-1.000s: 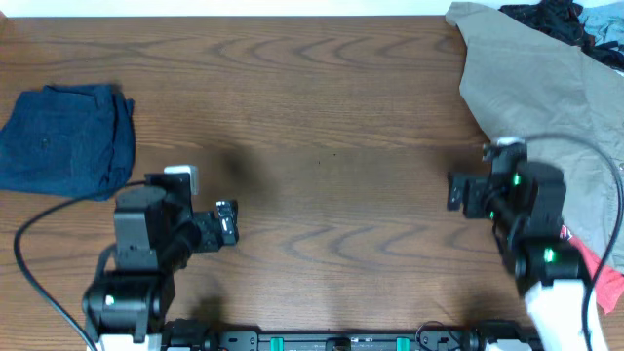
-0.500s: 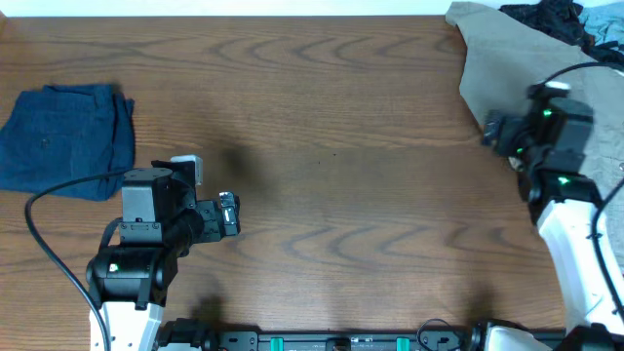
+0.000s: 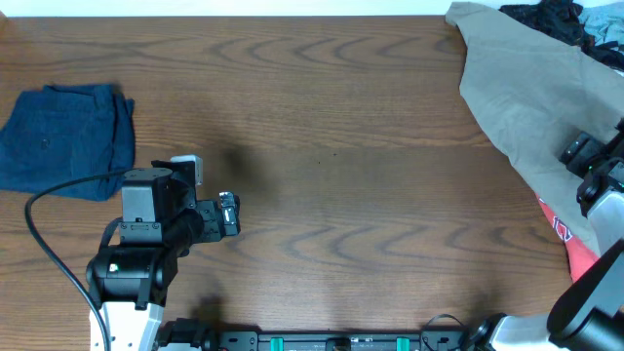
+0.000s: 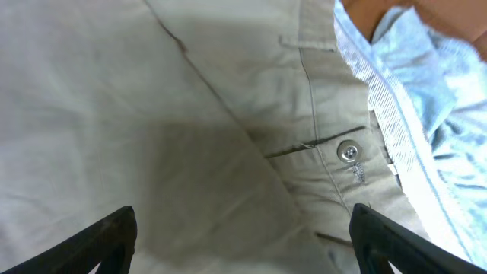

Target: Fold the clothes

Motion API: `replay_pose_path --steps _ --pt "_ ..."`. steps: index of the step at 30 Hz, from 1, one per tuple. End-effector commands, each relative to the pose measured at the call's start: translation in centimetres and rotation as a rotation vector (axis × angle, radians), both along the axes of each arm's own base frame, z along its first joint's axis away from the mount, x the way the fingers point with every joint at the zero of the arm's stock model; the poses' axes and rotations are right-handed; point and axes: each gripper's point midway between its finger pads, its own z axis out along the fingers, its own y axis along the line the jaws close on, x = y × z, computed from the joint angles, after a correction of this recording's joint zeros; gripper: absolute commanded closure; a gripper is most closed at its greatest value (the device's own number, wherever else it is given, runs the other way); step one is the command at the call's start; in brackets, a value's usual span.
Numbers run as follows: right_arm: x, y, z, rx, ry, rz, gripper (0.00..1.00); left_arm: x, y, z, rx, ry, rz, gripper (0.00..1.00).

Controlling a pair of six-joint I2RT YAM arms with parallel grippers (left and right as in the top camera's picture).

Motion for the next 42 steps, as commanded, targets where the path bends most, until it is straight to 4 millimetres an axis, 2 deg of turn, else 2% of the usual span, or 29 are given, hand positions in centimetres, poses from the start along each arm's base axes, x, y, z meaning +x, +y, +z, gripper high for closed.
replay_pose_path --steps 1,6,10,12,15,17,18,22,27,28,32,35,37,40,42 --pt "0.4 -0.8 -1.0 0.014 -0.003 0.007 0.13 0.2 -0.1 0.5 -0.011 -0.011 -0.002 0.02" --pt "0.3 -1.3 -3.7 0.007 0.059 0.027 0.14 0.1 -0.1 0.4 -0.011 -0.008 -0.002 0.02" --pt "-0.1 -1.5 -4.9 0.013 0.092 0.010 0.17 0.1 -0.1 0.3 -0.011 -0.007 -0.002 0.02" --pt "-0.2 -1.5 -5.1 0.015 0.096 0.007 0.29 0.2 -0.1 0.3 -0.011 -0.005 -0.002 0.02" --pt "-0.1 -1.6 -4.8 0.012 0.089 0.008 0.73 0.2 -0.1 0.1 -0.011 0.004 -0.001 0.02" --pt "0.4 -1.2 -4.4 0.025 0.067 0.032 0.92 0.2 -0.1 -0.1 -0.011 0.011 -0.001 0.02" --pt "0.7 -0.8 -4.1 0.041 0.045 0.047 0.99 0.3 -0.1 -0.1 -0.011 0.014 -0.001 0.02" --pt "2.5 1.6 -1.3 0.125 -0.086 0.141 0.99 0.3 -0.1 -0.4 -0.010 0.027 -0.001 0.02" --pt "4.8 7.5 3.9 0.260 -0.265 0.352 0.99 0.4 -0.1 -0.6 -0.010 0.037 -0.001 0.02" --pt "5.1 9.2 5.0 0.292 -0.293 0.404 0.99 0.4 -0.1 -0.7 -0.010 0.037 -0.001 0.02" --pt "4.8 15.6 6.8 0.418 -0.294 0.565 0.99 0.4 -0.1 -0.7 -0.010 0.038 -0.001 0.02" --pt "3.3 21.4 6.3 0.538 -0.200 0.669 0.99 0.4 -0.1 -0.7 -0.010 0.038 -0.001 0.02" --pt "1.5 25.4 5.2 0.624 -0.095 0.724 0.99 0.4 -0.1 -0.7 -0.010 0.038 -0.001 0.02" --pt "-2.5 31.3 3.1 0.755 0.115 0.796 0.99 0.4 -0.1 -0.7 -0.010 0.037 -0.001 0.02" --pt "-5.2 34.3 2.0 0.800 0.242 0.843 0.99 0.4 -0.1 -0.7 -0.010 0.038 -0.001 0.02"
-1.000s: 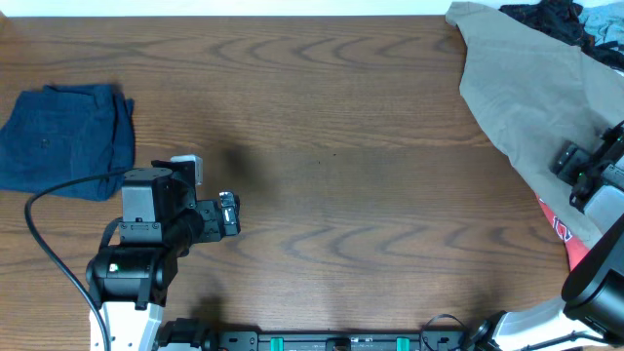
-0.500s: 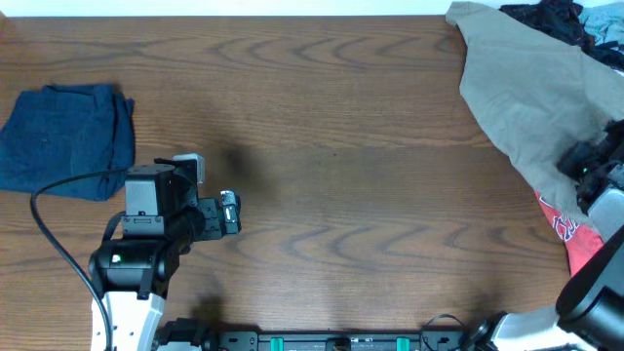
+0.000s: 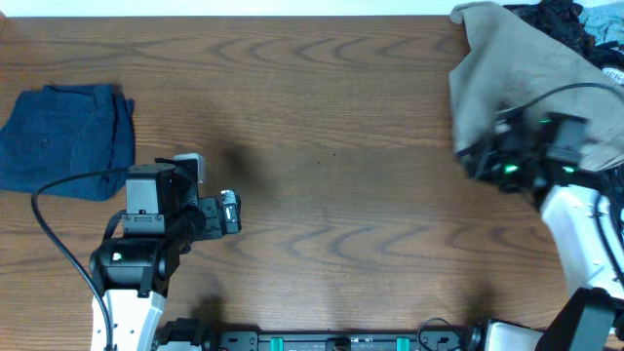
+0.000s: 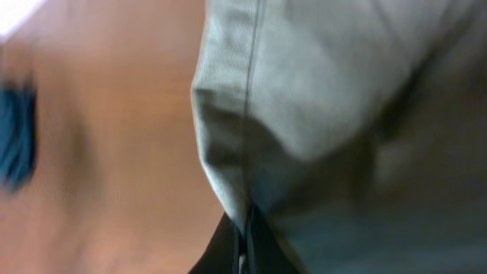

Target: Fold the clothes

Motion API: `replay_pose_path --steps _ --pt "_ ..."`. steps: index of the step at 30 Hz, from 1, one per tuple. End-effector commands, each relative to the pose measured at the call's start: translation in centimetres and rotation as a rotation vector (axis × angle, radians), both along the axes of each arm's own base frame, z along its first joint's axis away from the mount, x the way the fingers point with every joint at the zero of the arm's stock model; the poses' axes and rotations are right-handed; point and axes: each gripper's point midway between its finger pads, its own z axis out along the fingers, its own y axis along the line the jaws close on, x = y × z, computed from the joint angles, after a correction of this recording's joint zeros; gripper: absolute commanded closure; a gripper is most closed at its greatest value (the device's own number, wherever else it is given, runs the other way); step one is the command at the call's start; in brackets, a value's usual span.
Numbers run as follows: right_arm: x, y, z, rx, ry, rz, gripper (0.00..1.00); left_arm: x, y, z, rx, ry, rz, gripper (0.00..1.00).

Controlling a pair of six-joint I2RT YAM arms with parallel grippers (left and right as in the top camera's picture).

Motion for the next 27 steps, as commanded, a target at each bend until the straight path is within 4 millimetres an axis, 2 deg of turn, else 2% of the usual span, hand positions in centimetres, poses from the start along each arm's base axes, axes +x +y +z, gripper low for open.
replay_pose_path --steps 1,6,8,10,11,14,17,21,22,24,27 --pt "-3.4 5.7 0.1 0.061 0.089 0.168 0.99 0.1 -0.1 0.3 -0.011 -0.006 -0.001 0.02" --pt "-7.4 11.1 -0.3 0.049 0.159 0.371 0.99 0.1 -0.1 0.3 -0.012 -0.006 -0.001 0.02" --pt "-7.9 12.8 -0.3 0.032 0.128 0.438 0.94 0.1 -0.1 0.3 -0.012 -0.006 -0.001 0.02" --pt "-7.5 13.3 -0.6 -0.017 0.088 0.456 0.85 0.1 -0.1 0.3 -0.012 -0.005 -0.001 0.02" --pt "-7.0 13.1 -0.8 -0.058 0.066 0.447 0.76 0.0 -0.1 0.3 -0.012 -0.003 -0.001 0.02" --pt "-5.3 11.4 -1.6 -0.171 0.037 0.372 0.65 -0.3 -0.1 0.1 -0.012 0.012 -0.001 0.02" --pt "-4.1 9.1 -2.2 -0.259 0.034 0.296 0.60 -0.5 -0.2 -0.1 -0.020 0.026 0.004 0.02" --pt "-3.2 6.8 -2.3 -0.283 0.044 0.219 0.57 -1.0 -0.2 -0.4 -0.099 0.081 0.132 0.02" --pt "-2.9 6.0 -2.3 -0.284 0.050 0.195 0.54 -1.1 -0.2 -0.6 -0.124 0.101 0.175 0.02" --pt "-2.5 4.3 -2.5 -0.303 0.064 0.143 0.37 -1.4 -0.6 -0.9 -0.176 0.143 0.221 0.03" --pt "-2.3 0.7 -2.9 -0.350 0.108 0.039 0.32 -1.8 -2.4 -1.3 -0.259 0.197 0.172 0.02"
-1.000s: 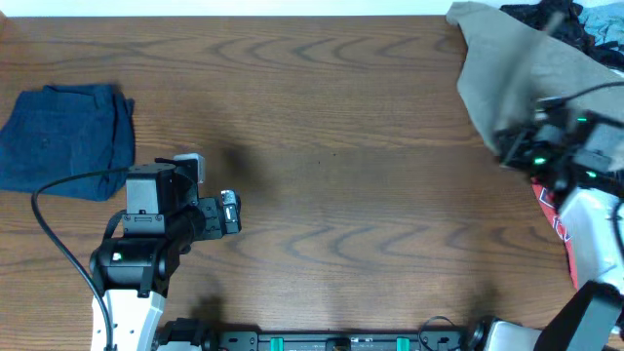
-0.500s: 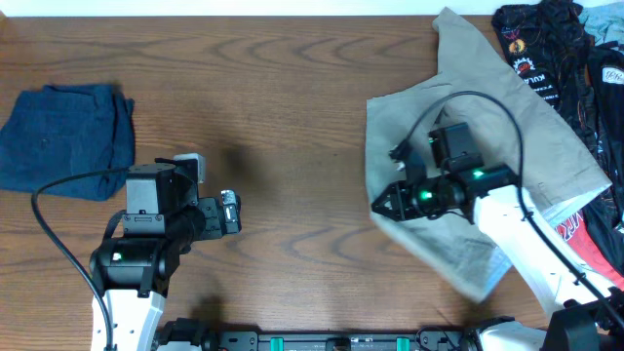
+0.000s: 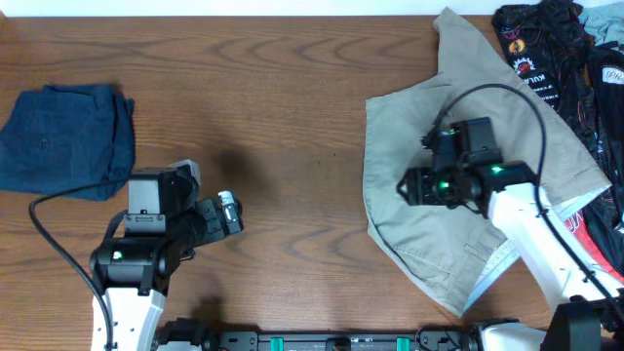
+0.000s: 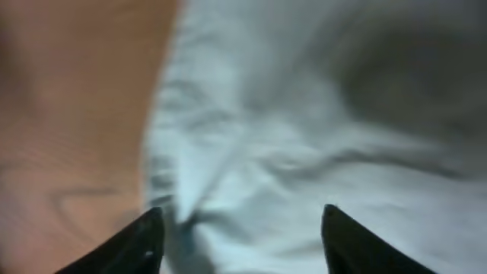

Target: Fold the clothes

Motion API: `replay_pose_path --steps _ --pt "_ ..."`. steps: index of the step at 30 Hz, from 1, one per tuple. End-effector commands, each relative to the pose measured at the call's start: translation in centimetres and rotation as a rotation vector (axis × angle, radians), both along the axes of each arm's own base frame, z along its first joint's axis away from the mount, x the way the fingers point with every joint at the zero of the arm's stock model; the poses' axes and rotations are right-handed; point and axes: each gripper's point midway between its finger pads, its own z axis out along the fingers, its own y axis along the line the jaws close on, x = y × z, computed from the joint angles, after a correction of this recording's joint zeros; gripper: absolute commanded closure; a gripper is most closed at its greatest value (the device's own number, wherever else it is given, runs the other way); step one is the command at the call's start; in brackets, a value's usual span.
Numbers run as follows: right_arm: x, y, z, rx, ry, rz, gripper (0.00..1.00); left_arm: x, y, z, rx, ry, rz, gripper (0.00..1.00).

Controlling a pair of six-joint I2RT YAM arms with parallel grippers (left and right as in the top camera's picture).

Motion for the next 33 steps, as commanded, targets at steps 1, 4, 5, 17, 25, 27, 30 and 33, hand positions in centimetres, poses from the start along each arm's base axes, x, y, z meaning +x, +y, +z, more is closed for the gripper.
replay_pose_path --steps 1,4,5,17,25,27,30,33 --pt "0.6 -4.3 0.2 -0.074 -0.001 -0.128 0.30 -0.5 -2.1 -0.6 -0.135 0.078 0.011 0.02" --pt "0.5 -7.4 0.3 -0.072 0.014 -0.233 0.22 -0.8 -3.2 -1.6 -0.160 0.139 -0.027 0.03" --pt "0.5 -8.2 0.4 -0.068 0.015 -0.262 0.18 -0.8 -3.7 -2.0 -0.169 0.165 -0.040 0.02" --pt "-0.1 -11.0 0.8 0.008 0.034 -0.377 0.01 -1.3 -12.0 -7.3 -0.288 0.470 -0.063 0.02" --pt "-0.2 -11.0 0.8 0.008 0.039 -0.377 0.01 -0.6 -21.7 -9.3 -0.386 0.420 -0.207 0.02" --pt "-0.2 -11.0 0.8 0.008 0.039 -0.377 0.01 -0.5 -23.9 -9.7 -0.403 0.378 -0.261 0.02" --pt "-0.2 -11.0 0.8 0.008 0.040 -0.377 0.01 -0.9 -26.7 -10.2 -0.416 0.328 -0.331 0.22" --pt "-0.3 -11.0 0.7 0.007 0.045 -0.373 0.01 -1.5 -28.3 -11.4 -0.401 0.314 -0.334 0.23"
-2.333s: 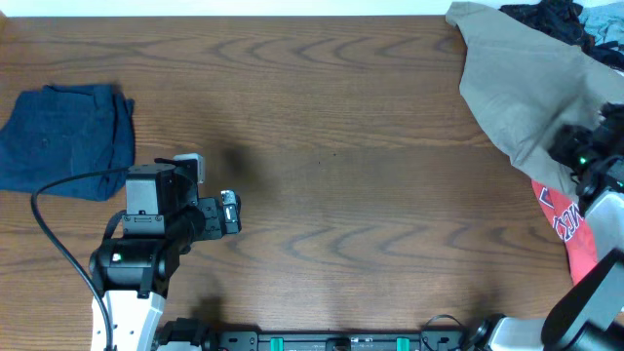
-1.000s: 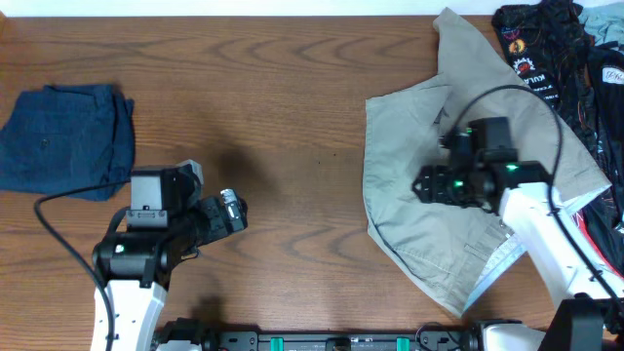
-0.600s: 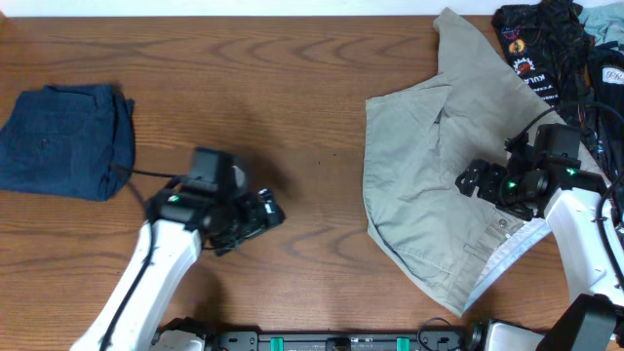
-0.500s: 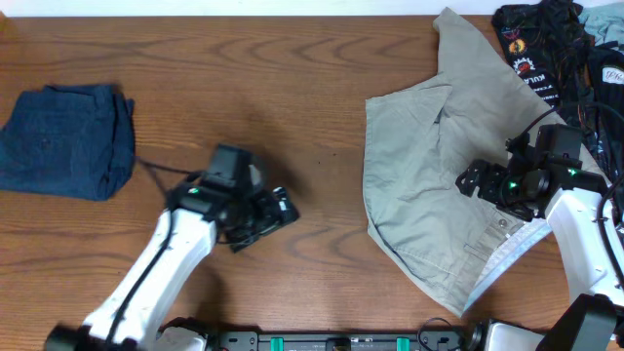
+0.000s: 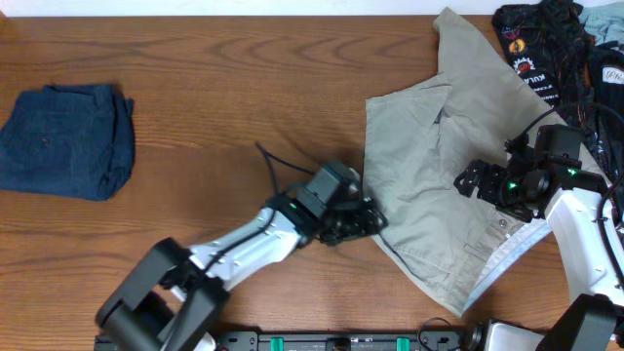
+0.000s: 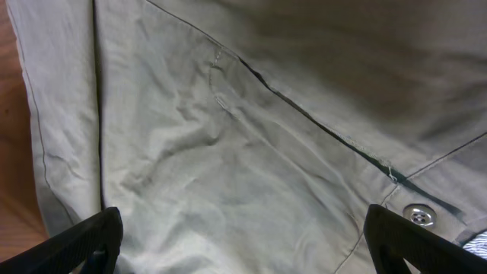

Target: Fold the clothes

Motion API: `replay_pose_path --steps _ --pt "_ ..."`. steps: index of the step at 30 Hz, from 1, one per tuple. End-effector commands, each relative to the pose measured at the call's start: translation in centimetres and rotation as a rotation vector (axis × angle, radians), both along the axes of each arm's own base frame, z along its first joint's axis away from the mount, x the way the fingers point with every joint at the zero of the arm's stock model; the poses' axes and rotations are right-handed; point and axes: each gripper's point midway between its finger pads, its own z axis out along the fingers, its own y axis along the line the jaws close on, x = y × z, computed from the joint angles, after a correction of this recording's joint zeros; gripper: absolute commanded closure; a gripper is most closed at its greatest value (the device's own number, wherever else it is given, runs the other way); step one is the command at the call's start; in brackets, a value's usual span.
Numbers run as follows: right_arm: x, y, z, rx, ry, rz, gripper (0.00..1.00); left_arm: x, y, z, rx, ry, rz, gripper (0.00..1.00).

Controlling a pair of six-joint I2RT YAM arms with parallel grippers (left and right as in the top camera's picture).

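Note:
Khaki pants [image 5: 429, 146] lie spread and rumpled on the right half of the table; their fly button [image 6: 417, 214] shows in the right wrist view. Just above the pants' middle, my right gripper [image 5: 468, 182] is wide open, and its dark fingers [image 6: 87, 240] frame bare khaki cloth with nothing between them. My left arm reaches across the table, and its gripper [image 5: 363, 220] sits at the pants' lower left edge. Whether its jaws hold cloth does not show from above. Folded blue jeans [image 5: 68, 141] rest at the far left.
A pile of dark and printed clothes [image 5: 551, 44] fills the back right corner, beside the pants' waist end. The left arm's cable [image 5: 276, 166] trails over the wood near the middle. The right arm's white link [image 5: 585, 244] runs along the right edge.
My left arm, then folded near its base at the front left, now stretches to the pants' left edge. My right gripper, still open, sits farther right over the pants.
At first the khaki pants lay draped at the far right under my open right gripper. Then the gripper was shut on a fold of them. Later the pants lay spread mid-right with the gripper open. Now the left gripper is at their edge.

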Motion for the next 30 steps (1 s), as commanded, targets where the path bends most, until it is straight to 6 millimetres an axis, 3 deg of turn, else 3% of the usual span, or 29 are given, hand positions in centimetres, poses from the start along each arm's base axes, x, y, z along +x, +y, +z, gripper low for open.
replay_pose_path --steps 1,6,7,9,10,12,16,20,22,25,27,29,30 --pt "0.3 -0.1 0.8 0.004 -0.027 0.001 0.01 -0.9 -1.0 -2.0 0.050 0.031 0.043 0.23" --pt "0.3 -0.1 0.8 0.003 -0.027 0.000 0.01 -1.7 -2.4 -3.7 0.068 0.039 0.070 0.24" --pt "0.3 -0.1 0.8 0.003 -0.027 0.000 0.01 -1.7 -2.7 -3.7 0.060 0.029 0.066 0.30" --pt "0.3 -0.1 0.8 0.003 -0.027 0.000 0.01 -1.5 -3.0 -3.7 0.056 0.010 0.069 0.51" --pt "0.3 -0.1 0.8 0.003 -0.027 0.000 0.01 -1.2 -2.9 -3.8 0.065 -0.002 0.080 0.69" --pt "0.3 -0.1 0.8 0.003 -0.027 0.000 0.01 -0.7 -2.6 -3.9 0.082 -0.029 0.089 0.94" --pt "0.3 -0.1 0.8 0.003 -0.026 0.000 0.01 0.2 -0.5 -4.9 0.169 -0.073 0.090 0.94" --pt "0.3 -0.1 0.8 0.003 -0.027 0.000 0.01 2.4 4.4 -5.3 0.305 -0.097 0.110 0.94" --pt "0.3 -0.1 0.8 0.003 -0.027 0.000 0.01 4.8 7.9 -4.4 0.354 -0.112 0.149 0.94" --pt "0.3 -0.1 0.8 0.003 -0.027 0.000 0.01 10.2 13.2 -1.2 0.370 -0.170 0.252 0.94" --pt "0.3 -0.1 0.8 0.004 -0.027 0.000 0.01 14.7 18.0 2.1 0.360 -0.198 0.406 0.94" --pt "0.3 -0.1 0.8 0.004 -0.027 0.001 0.01 17.9 21.9 5.1 0.330 -0.228 0.522 0.92" --pt "0.3 -0.1 0.8 0.004 -0.026 0.001 0.01 19.3 23.6 6.7 0.298 -0.244 0.566 0.83"
